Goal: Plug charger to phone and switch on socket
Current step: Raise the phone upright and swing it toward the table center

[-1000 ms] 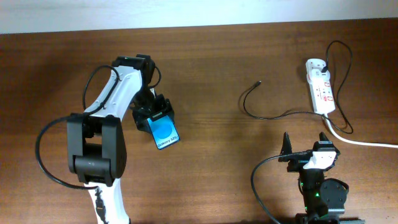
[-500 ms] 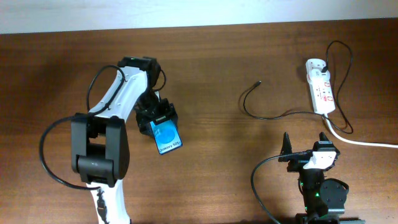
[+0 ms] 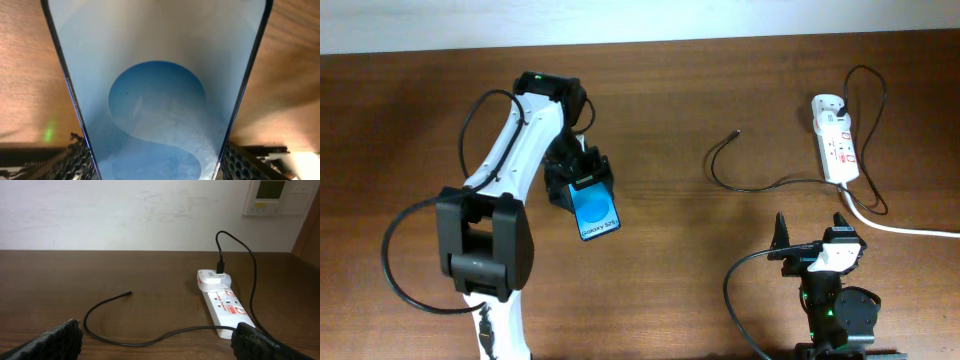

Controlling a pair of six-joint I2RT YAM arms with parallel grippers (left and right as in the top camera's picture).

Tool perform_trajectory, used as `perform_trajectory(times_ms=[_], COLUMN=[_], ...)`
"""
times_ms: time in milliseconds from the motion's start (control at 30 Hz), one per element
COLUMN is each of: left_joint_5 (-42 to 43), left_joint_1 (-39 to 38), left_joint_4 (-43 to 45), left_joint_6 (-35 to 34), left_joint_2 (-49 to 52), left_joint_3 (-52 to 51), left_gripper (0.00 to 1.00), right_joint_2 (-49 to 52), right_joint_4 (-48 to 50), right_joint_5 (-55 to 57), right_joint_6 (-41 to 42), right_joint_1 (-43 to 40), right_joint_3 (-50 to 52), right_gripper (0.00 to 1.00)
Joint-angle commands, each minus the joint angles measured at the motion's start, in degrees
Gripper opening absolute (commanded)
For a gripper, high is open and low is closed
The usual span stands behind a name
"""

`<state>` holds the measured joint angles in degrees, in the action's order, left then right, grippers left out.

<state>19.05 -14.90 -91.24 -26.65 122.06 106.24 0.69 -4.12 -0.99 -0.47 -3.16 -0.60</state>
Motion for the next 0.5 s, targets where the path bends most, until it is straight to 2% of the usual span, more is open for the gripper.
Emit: perform_trajectory(times_ms=[0, 467], left_joint_5=[1.2, 6.9], left_joint_1=[-1.8, -3.1], left_joint_4=[-2.4, -3.8], left_joint_6=[1.3, 4.5], left_joint_2=[0.4, 0.4], left_joint_3=[2.7, 2.8], left_gripper=[0.49, 0.48], right_joint_2=[-0.4, -0.4], right_joint_4=[-0.2, -0.2], right_joint_5=[-0.5, -0.5], right_joint_6=[-0.4, -0.4], right_joint_1=[0.5, 0.5], right_joint_3=[0.3, 0.3], right_gripper=[0.99, 0.99])
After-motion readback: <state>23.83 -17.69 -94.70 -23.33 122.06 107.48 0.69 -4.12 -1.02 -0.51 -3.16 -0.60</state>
